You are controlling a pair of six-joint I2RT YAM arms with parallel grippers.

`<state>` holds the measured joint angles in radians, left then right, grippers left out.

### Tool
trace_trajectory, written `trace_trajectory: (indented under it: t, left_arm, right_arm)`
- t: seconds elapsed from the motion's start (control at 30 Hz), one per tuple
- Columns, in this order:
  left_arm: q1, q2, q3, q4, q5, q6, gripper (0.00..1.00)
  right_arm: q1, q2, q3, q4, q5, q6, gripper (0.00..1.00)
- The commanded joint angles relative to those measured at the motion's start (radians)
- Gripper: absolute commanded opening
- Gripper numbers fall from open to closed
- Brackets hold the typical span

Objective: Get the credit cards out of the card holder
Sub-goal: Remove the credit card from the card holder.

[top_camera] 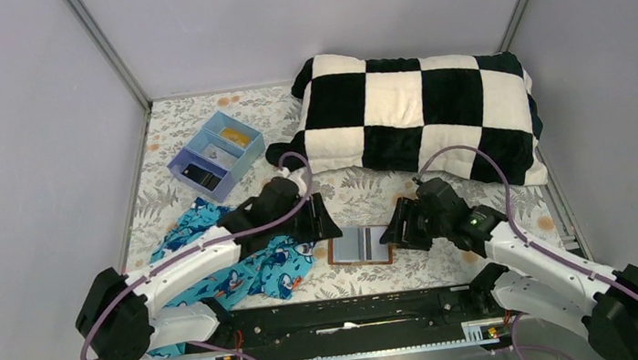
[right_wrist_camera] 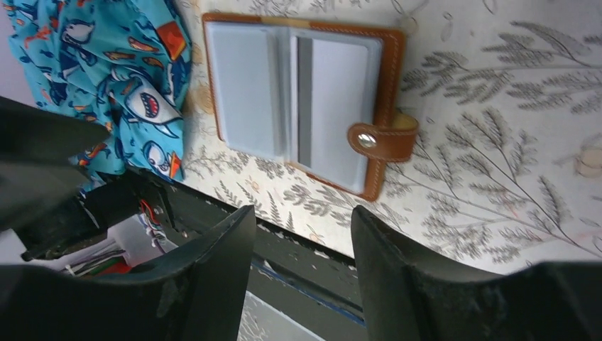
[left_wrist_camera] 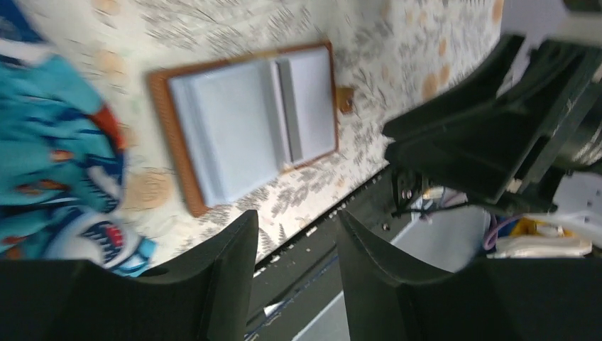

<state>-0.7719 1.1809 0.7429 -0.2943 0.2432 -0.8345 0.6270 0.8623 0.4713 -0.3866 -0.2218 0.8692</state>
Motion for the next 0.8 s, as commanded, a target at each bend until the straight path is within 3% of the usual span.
trace_trajectory:
  t: [0.0, 0.3, 0.53, 0.77]
  left_arm:
    - [-0.072, 0.073, -0.03, 0.211, 0.086, -0.075, 0.49]
    - [-0.086, 0.215, -0.132, 0.553, 0.131, -0.205, 0.47]
    - [-0.087, 0.345, -0.143, 0.705, 0.163, -0.252, 0.45]
    - [-0.086, 0.415, -0.086, 0.64, 0.156, -0.207, 0.45]
  right_arm:
    - [0.027, 0.072, 0.008, 0.161, 0.015, 0.04, 0.58]
    - [0.033, 0.22, -0.017, 0.302, 0.018, 0.034, 0.47]
    - [0.033, 0.312, -0.022, 0.327, 0.045, 0.029, 0.43]
    - [0.033, 0.302, -0.032, 0.288, 0.108, 0.017, 0.43]
